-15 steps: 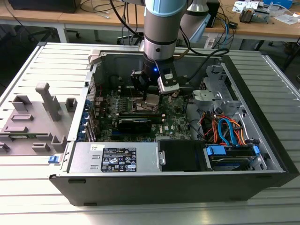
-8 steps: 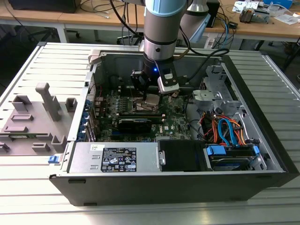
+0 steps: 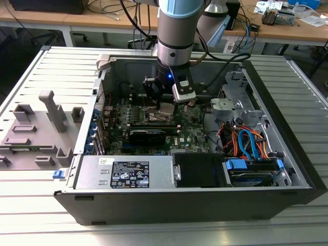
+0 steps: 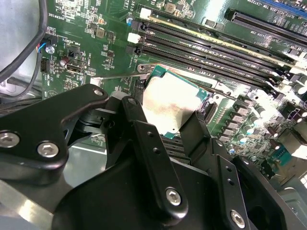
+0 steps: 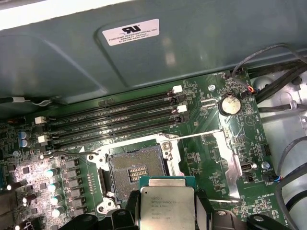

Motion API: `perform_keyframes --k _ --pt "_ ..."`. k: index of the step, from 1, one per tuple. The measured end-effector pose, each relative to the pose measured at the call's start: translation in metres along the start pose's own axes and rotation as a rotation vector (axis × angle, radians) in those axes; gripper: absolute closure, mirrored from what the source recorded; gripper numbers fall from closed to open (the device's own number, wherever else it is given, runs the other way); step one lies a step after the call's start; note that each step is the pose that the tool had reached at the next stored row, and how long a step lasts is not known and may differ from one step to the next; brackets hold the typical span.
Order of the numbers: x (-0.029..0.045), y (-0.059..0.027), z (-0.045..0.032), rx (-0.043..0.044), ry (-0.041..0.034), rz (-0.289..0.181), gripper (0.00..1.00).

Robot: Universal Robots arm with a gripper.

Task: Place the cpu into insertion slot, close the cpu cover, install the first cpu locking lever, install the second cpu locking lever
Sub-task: 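Place the cpu into insertion slot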

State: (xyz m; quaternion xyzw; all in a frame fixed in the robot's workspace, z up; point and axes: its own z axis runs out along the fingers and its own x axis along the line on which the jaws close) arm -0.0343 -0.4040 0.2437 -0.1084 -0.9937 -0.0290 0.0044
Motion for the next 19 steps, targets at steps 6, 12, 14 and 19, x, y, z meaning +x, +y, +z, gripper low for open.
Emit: perform_keyframes --k 6,12,14,19 --pt "0.0000 0.0000 0.0000 0.0000 -0.0001 0.002 0.45" --pt "0.0000 0.0000 0.0001 -0.0001 -0.0003 0.004 0.45" --pt "0.0000 0.0000 0.0001 -0.0001 -0.0003 0.005 0.45" --pt "0.0000 0.0000 0.0003 -0.0002 -0.0005 0.009 0.45"
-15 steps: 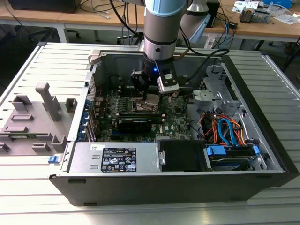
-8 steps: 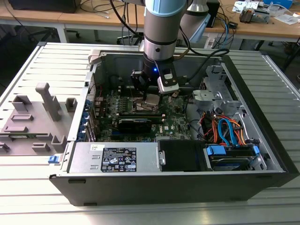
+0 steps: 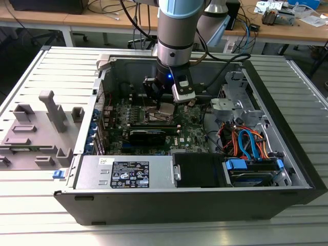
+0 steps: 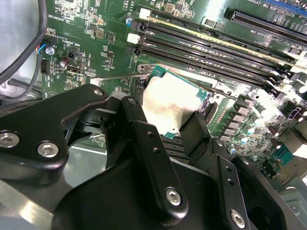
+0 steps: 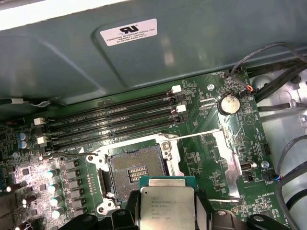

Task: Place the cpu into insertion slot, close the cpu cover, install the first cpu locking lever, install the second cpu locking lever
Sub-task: 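Place the cpu into insertion slot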

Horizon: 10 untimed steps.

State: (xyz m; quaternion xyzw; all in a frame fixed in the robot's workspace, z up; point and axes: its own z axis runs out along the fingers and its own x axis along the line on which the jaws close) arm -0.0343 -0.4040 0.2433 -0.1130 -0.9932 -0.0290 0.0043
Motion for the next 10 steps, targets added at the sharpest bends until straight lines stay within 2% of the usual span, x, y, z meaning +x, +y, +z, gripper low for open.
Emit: perform_keyframes --k 10 --pt "0.0000 0.0000 0.0002 -0.0001 -0.0003 0.005 0.45"
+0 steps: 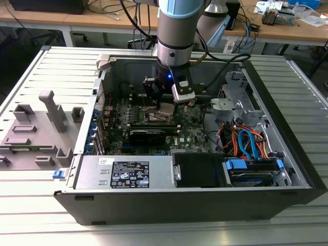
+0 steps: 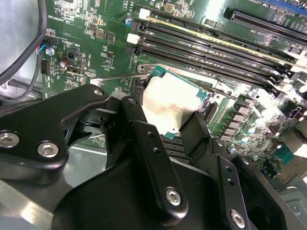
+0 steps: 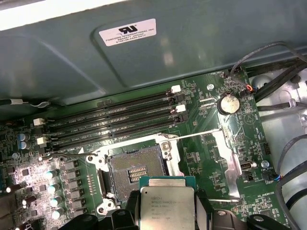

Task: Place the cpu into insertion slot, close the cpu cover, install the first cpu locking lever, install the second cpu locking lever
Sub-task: 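Place the cpu into insertion slot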

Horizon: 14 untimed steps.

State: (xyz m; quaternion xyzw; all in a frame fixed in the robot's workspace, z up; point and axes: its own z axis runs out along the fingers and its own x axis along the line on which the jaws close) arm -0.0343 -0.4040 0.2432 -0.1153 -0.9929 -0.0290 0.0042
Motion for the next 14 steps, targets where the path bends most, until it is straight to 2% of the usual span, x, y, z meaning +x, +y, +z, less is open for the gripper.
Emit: perform_keyframes --k 14 --pt "0.0000 0.0000 0.0000 -0.0002 -0.0006 0.011 0.45"
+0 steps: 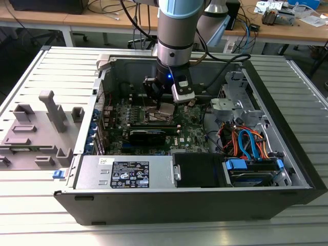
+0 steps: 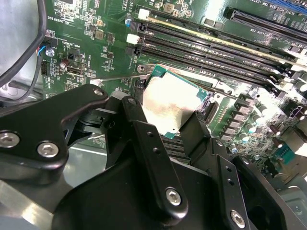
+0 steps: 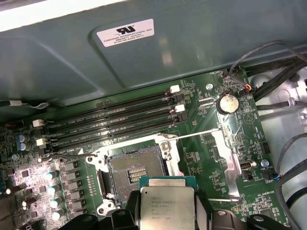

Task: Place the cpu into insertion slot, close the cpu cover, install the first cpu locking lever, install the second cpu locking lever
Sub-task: 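Place the cpu into insertion slot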

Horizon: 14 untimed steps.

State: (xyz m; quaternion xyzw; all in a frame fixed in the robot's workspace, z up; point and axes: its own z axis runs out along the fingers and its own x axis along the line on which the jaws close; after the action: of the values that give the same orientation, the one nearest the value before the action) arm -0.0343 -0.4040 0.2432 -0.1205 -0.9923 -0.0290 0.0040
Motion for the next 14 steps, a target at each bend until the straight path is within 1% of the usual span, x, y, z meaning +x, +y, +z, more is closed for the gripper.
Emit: perform_keyframes --k 14 --pt "0.0000 0.0000 0.0001 -0.0004 -0.0015 0.026 0.45"
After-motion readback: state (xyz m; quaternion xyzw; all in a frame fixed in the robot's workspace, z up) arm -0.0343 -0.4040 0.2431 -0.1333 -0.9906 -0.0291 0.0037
